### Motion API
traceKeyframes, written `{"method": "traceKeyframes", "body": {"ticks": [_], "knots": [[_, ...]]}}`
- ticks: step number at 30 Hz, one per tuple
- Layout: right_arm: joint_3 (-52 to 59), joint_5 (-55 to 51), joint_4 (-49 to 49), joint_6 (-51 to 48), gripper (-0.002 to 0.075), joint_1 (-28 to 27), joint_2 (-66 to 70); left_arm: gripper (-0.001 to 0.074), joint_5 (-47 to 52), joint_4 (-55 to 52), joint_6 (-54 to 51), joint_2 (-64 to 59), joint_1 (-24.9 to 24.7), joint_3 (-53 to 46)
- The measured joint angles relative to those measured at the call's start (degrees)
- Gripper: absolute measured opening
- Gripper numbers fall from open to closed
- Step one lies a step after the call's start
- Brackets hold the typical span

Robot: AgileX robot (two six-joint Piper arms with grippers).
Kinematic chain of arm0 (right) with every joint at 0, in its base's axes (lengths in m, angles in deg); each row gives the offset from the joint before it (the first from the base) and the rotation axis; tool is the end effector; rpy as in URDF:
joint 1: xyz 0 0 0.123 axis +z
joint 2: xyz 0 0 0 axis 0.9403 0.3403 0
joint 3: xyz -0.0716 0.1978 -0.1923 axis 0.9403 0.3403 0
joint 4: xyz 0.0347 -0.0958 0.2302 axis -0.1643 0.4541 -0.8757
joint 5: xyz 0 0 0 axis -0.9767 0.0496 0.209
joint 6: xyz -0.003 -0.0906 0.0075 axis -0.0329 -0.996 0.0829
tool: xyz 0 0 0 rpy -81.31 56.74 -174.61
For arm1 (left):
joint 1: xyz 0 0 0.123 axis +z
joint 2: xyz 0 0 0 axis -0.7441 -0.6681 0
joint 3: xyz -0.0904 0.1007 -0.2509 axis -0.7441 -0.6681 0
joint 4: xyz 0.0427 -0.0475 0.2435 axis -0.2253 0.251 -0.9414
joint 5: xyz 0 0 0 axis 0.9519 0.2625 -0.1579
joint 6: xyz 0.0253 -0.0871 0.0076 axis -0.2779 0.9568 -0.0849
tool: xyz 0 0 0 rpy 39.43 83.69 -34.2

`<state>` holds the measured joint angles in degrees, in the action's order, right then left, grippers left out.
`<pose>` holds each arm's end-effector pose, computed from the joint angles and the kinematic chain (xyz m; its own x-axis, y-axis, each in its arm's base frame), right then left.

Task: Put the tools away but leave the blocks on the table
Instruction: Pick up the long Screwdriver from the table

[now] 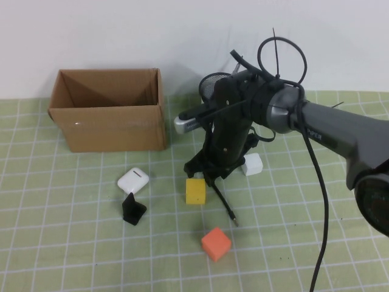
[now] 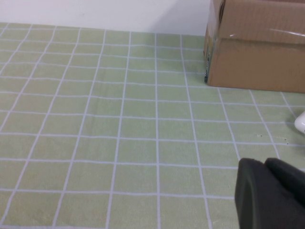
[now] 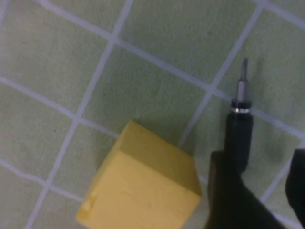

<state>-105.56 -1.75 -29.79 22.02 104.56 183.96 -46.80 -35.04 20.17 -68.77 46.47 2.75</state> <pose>0.3995 0.2811 0.1581 -0.8366 -0.5061 -0.2098 -0.5296 0.8451 0.0732 0.0529 0.0026 0.1733 -0.2802 0.0016 -0.9599 -0.0158 0.9999 0.0063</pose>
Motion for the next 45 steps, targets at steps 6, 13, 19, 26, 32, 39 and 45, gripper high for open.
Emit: {"method": "traceKeyframes", "body": {"ticks": [6, 13, 19, 26, 32, 39, 45], "knots": [[0.00, 0.00, 0.05, -0.37, 0.0228, 0.50, 0.09, -0.0003, 0.00, 0.00, 0.00, 0.00, 0.00, 0.00], [0.00, -0.09, 0.05, -1.17, 0.0228, 1.73, 0.09, -0.0003, 0.00, -0.09, 0.00, 0.00, 0.00, 0.00], [0.00, -0.23, 0.61, -1.17, 0.0228, 2.17, 0.09, -0.0003, 0.00, -0.09, 0.00, 0.00, 0.00, 0.00], [0.00, 3.81, 3.32, -2.30, 0.0228, 2.29, 0.09, -0.0003, 0.00, -0.09, 0.00, 0.00, 0.00, 0.00], [0.00, 4.88, 2.96, -2.73, 0.0228, 2.19, 1.02, -0.0003, 0.00, -0.09, 0.00, 0.00, 0.00, 0.00], [-0.50, 5.01, 2.64, -2.73, 0.0228, 1.76, 2.09, -0.0003, 0.00, -0.09, 0.00, 0.00, 0.00, 0.00], [-0.73, 4.76, 2.80, -3.02, 0.0087, 1.55, 2.37, -0.0003, 0.00, -0.09, 0.00, 0.00, 0.00, 0.00]]}}
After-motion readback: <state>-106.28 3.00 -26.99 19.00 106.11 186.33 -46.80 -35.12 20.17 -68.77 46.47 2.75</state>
